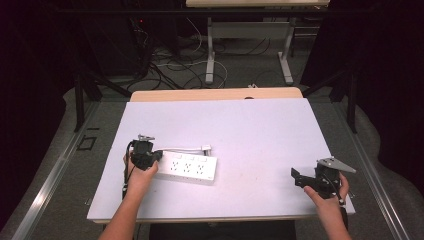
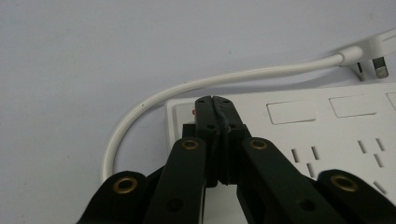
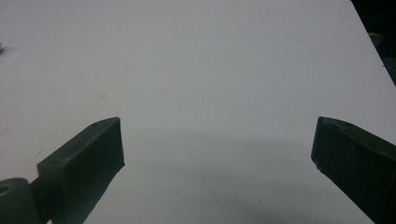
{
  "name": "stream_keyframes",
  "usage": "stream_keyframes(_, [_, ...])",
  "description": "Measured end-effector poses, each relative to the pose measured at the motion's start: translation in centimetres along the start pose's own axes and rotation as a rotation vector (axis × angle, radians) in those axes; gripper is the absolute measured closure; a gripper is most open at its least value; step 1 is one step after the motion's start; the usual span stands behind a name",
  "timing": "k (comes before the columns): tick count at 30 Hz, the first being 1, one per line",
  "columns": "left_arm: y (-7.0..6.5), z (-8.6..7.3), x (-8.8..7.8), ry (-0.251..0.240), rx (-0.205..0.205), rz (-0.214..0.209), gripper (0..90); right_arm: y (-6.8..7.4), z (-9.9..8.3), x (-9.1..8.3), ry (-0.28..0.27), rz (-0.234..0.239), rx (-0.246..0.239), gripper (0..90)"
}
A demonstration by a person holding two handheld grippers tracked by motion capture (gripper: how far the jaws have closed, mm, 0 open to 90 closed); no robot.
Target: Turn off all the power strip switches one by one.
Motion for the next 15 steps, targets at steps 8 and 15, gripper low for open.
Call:
stream_keyframes(8, [-1.8,0.5,-0.6,-0.018,0.008,-0.058,90.0,0.1,0.0,0.0,-0.002,0.002,-0.001,1.8])
stream_keyframes(15, [-3.3,0.7,-0.6,-0.022,0.029,-0.086,90.0,0.0,0.0,-0.1,0.007,-0.003,0.001,1.8])
Point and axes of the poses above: each handheld gripper's, and its own axes: x roughly forward along the jaws, z roughly out of its top, y roughly to its left, the point moved 10 cm from there along x, roughly forward along the jaws, and after that the axes turned 5 degrees about z, right-handed, at the moved point
